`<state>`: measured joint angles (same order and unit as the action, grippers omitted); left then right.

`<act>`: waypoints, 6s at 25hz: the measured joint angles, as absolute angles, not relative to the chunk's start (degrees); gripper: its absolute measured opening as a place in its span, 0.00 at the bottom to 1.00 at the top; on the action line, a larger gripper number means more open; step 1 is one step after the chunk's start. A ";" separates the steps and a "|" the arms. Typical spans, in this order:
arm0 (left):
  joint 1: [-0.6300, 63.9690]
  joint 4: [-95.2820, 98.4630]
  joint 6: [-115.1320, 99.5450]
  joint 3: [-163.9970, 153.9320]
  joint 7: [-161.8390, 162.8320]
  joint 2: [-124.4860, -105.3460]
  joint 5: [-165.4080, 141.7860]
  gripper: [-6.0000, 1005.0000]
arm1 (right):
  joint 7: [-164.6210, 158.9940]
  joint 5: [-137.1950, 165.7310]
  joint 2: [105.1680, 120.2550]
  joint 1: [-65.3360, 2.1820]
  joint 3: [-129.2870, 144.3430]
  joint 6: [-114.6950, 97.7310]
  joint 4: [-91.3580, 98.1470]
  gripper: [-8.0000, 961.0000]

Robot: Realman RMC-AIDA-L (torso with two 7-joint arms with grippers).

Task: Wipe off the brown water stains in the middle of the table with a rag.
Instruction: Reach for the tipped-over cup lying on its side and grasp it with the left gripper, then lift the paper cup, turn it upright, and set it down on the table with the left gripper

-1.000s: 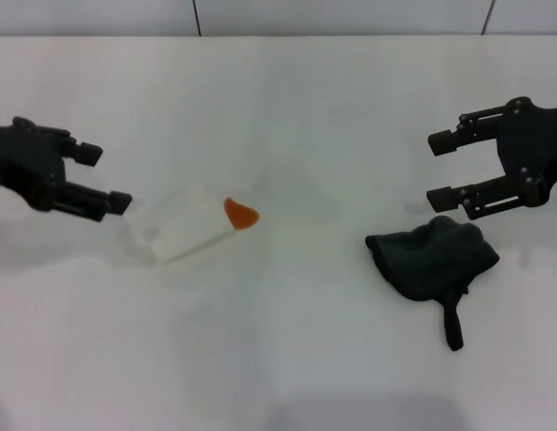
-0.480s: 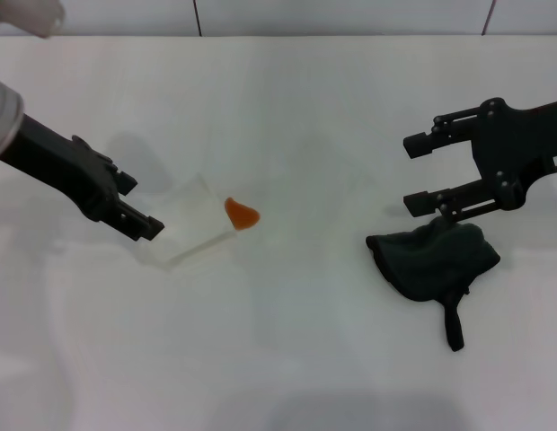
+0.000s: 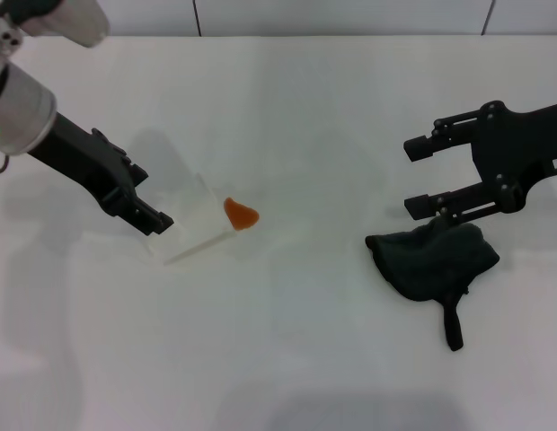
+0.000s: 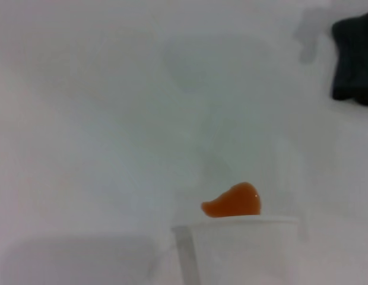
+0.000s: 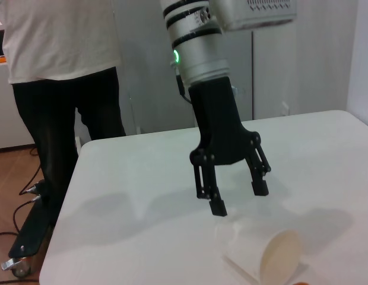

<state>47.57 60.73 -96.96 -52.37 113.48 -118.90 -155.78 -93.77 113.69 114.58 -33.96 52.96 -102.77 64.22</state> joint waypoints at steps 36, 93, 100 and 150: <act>46.93 46.23 -77.91 -61.29 108.62 -119.03 -149.70 0.83 | -93.26 113.81 114.69 -34.89 53.55 -102.39 64.16 0.74; 23.39 26.68 -74.07 -45.95 50.14 -118.80 -89.17 0.67 | -94.58 113.31 114.87 -34.49 55.46 -101.33 64.39 0.73; 22.59 18.07 -70.02 -45.90 40.60 -119.04 -84.91 0.67 | -94.39 113.12 114.96 -33.69 55.33 -101.34 64.30 0.73; 27.55 8.00 -59.36 -46.49 27.36 -119.18 -78.34 0.87 | -94.13 112.33 115.27 -33.06 55.87 -101.32 63.91 0.72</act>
<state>27.55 8.00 -59.36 -46.49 27.36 -119.18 -78.34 -94.13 112.33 115.27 -33.06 55.87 -101.32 63.91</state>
